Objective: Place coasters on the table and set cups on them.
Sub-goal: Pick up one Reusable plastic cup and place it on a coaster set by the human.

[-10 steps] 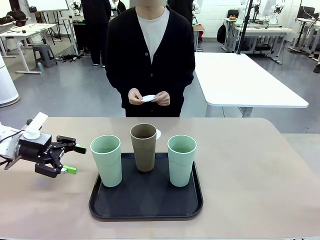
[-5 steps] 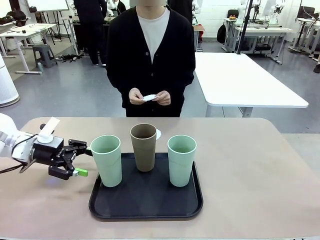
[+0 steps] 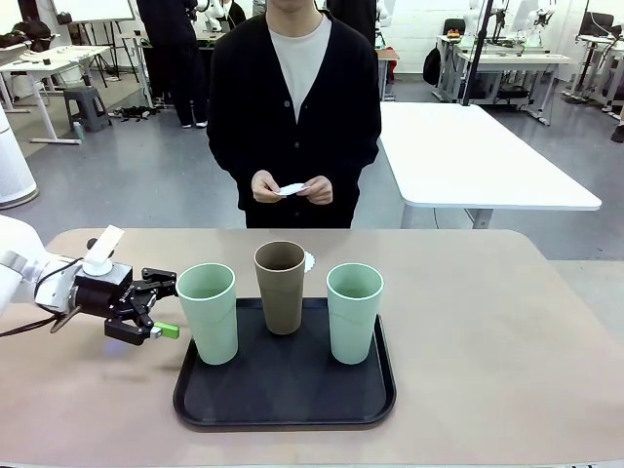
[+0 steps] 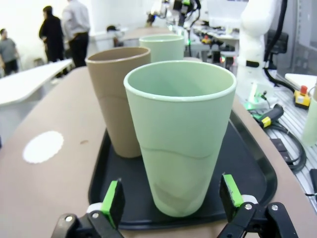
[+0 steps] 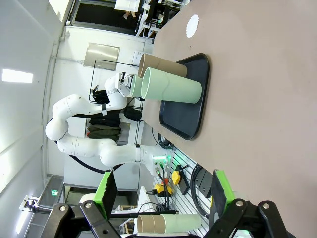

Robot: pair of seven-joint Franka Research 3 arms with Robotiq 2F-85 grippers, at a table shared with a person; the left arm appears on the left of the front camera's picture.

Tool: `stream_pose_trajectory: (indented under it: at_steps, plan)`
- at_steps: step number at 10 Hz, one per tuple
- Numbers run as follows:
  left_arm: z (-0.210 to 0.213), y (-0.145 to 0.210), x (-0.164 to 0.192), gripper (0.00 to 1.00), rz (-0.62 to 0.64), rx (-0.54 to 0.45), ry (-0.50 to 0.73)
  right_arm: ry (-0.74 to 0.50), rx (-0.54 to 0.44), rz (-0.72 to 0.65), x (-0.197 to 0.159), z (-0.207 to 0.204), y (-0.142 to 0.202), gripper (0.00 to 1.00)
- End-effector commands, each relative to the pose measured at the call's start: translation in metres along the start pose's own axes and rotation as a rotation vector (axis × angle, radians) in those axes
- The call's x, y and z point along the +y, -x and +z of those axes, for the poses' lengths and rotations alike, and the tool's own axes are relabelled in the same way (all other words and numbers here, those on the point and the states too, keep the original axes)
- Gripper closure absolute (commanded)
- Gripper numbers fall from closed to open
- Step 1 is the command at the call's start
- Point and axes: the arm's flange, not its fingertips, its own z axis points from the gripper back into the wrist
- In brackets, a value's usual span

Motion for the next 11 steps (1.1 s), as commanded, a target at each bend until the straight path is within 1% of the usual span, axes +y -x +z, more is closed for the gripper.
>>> stream_pose_trajectory:
  at_steps: [1,11]
  plan:
    - [-0.013,0.002,0.002,0.0,-0.046,-0.035,-0.004,-0.01,-0.008,0.011,0.0,0.0,-0.001,0.0]
    - [-0.055,-0.003,0.001,0.0,-0.089,-0.064,0.053,-0.01,-0.008,0.011,0.0,0.0,-0.001,0.0]
